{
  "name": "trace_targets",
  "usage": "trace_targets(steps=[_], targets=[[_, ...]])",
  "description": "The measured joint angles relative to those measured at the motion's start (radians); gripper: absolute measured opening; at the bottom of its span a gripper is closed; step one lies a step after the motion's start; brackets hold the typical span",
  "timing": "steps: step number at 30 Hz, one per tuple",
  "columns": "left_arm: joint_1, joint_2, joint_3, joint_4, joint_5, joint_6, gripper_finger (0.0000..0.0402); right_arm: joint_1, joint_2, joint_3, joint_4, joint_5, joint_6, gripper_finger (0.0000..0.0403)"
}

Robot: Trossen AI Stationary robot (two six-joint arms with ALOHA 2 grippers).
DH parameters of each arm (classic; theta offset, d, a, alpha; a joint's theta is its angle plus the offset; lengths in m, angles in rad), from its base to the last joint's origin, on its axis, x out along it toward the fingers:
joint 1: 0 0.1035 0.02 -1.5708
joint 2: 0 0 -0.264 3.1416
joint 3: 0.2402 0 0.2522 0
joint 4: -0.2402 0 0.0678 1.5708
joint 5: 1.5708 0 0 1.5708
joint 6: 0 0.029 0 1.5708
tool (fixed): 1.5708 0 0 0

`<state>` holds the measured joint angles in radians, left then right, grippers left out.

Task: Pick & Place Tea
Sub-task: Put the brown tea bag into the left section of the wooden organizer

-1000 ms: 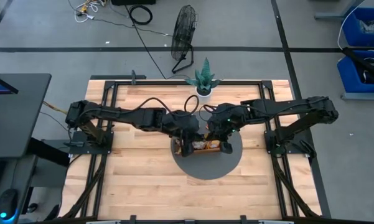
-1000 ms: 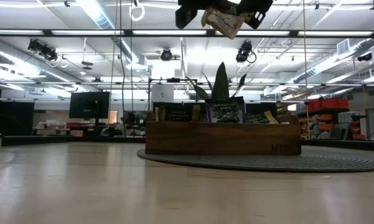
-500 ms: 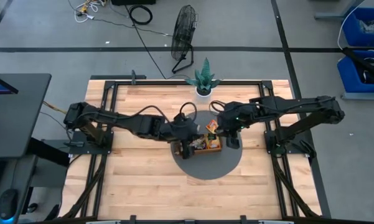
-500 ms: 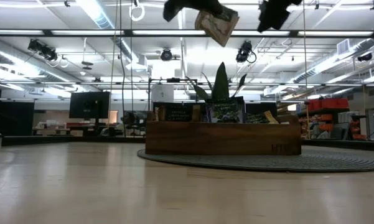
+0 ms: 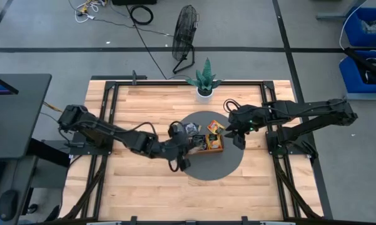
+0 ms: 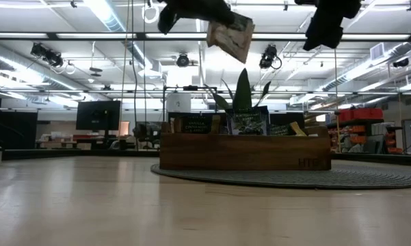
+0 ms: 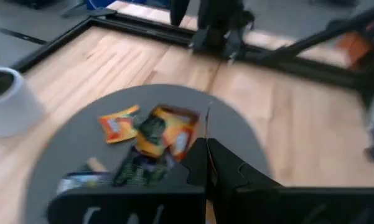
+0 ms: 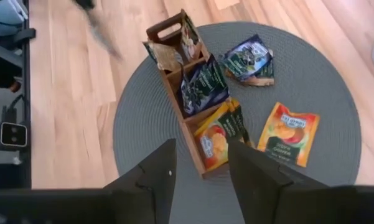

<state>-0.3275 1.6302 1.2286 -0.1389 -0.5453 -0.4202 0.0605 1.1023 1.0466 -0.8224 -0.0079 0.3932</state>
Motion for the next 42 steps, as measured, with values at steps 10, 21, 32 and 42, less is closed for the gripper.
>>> trace_targets(steps=[10, 21, 32, 42], targets=[[-0.111, -0.010, -0.226, 0.237, -0.180, -0.170, 0.0002, 0.000, 0.002, -0.002, 0.069, -0.002, 0.014, 0.0153], [-0.131, -0.009, -0.441, 0.559, -0.228, -0.118, 0.0002, 0.000, 0.003, -0.002, 0.115, -0.003, 0.026, 0.0153], [-0.121, 0.065, -0.472, 0.637, -0.216, -0.110, 0.0002, -0.005, 0.003, -0.002, 0.138, 0.000, 0.043, 0.0153], [-0.067, 0.078, -0.471, 0.638, -0.232, -0.014, 0.0002, -0.019, 0.003, -0.002, 0.138, 0.000, 0.043, 0.0153]])
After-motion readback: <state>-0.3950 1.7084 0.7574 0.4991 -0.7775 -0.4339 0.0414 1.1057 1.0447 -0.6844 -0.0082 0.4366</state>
